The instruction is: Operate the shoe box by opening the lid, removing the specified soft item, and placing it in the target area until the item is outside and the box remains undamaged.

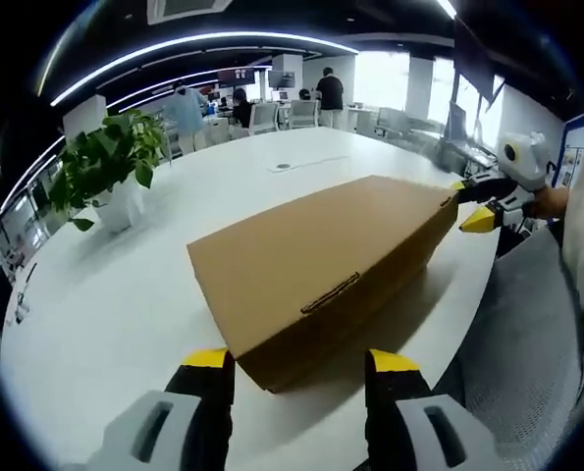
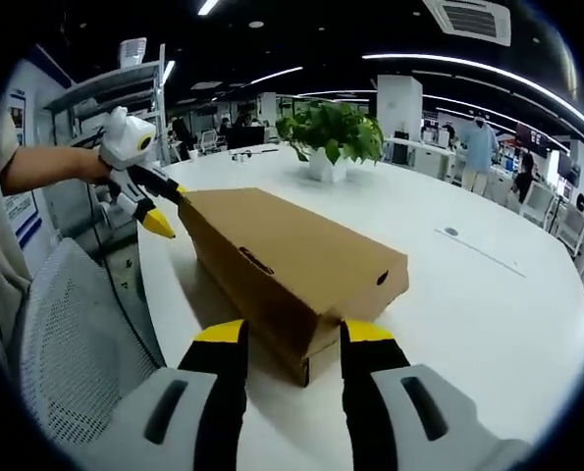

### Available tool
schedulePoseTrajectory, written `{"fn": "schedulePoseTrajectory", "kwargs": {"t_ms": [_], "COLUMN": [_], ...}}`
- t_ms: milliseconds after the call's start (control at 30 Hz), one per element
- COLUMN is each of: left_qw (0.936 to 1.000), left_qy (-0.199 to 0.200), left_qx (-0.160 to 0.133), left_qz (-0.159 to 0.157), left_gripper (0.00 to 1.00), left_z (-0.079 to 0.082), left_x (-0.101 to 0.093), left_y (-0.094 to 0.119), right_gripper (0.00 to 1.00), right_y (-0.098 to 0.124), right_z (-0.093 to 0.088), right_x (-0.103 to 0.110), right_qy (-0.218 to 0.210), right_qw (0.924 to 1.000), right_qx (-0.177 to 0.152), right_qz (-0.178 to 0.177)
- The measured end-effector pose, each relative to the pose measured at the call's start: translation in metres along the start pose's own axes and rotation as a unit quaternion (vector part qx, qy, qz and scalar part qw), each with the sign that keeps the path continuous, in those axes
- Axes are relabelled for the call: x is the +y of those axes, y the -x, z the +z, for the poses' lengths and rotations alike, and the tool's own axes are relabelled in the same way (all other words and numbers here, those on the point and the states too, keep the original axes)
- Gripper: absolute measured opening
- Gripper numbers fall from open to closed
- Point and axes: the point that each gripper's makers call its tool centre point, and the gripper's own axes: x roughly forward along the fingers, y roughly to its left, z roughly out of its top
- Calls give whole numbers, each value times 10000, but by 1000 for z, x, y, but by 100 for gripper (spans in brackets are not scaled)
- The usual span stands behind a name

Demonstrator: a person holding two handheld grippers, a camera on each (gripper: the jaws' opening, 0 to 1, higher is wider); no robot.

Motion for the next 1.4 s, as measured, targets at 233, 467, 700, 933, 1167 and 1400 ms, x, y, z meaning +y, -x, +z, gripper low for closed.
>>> {"fn": "schedulePoseTrajectory", "kwargs": {"t_ms": [233, 467, 700, 933, 1167, 1400], "left_qw": [10000, 9999, 9996, 9990, 9986, 9976], "left_qy": [-65, -104, -132, -218, -278, -315], "left_qx": [-68, -137, -265, -373, -442, -593], "left_qz": [13, 12, 21, 57, 87, 152], "left_gripper": [54, 54, 54, 54, 55, 55], "left_z": [10, 20, 33, 46, 57, 73], "left_x": [1, 3, 6, 10, 13, 16], "left_y": [8, 14, 20, 25, 28, 31], "right_gripper": [33, 37, 38, 37, 37, 35], "right_y": [5, 9, 11, 13, 12, 11], "right_z": [13, 26, 38, 50, 62, 73], "right_x": [-3, -3, -7, -13, -19, -29], "right_qy": [82, 185, 337, 579, 718, 932], "right_qw": [9998, 9992, 9981, 9963, 9951, 9928], "right_qx": [-175, -354, -507, -627, -673, -740], "right_qz": [-17, -3, -13, -40, -61, -104]}}
